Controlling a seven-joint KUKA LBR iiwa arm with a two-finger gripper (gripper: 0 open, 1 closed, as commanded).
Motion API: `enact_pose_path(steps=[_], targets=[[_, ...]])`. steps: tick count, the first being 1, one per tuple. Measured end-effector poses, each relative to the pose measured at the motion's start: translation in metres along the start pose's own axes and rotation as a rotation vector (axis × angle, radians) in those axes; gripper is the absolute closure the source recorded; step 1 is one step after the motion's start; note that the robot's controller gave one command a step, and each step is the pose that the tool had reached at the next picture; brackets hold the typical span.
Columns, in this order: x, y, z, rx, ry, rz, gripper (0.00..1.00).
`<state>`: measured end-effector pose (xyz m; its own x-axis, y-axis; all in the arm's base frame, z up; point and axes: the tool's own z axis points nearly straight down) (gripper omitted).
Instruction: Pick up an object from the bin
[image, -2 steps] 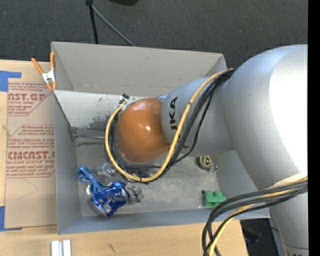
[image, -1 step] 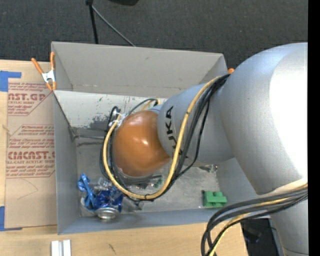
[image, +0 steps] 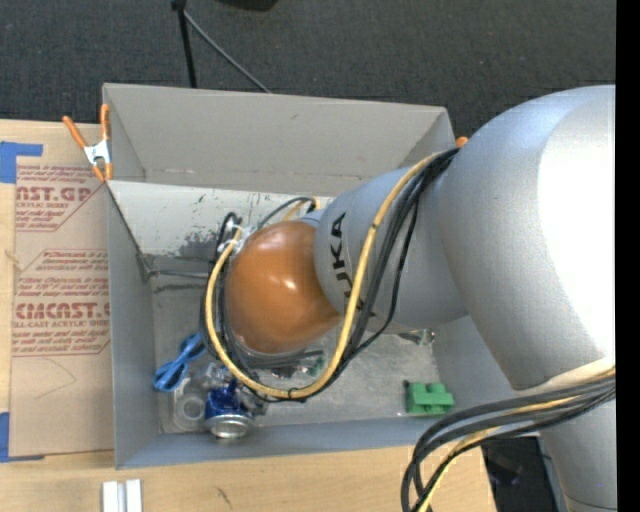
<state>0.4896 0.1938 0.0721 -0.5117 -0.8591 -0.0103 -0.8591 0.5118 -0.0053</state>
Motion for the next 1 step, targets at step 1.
enact_pose_path(steps=[1], targets=[[-0.0291,0.0239,-0.1774,-0.001,0.000,-0.034,1.00]])
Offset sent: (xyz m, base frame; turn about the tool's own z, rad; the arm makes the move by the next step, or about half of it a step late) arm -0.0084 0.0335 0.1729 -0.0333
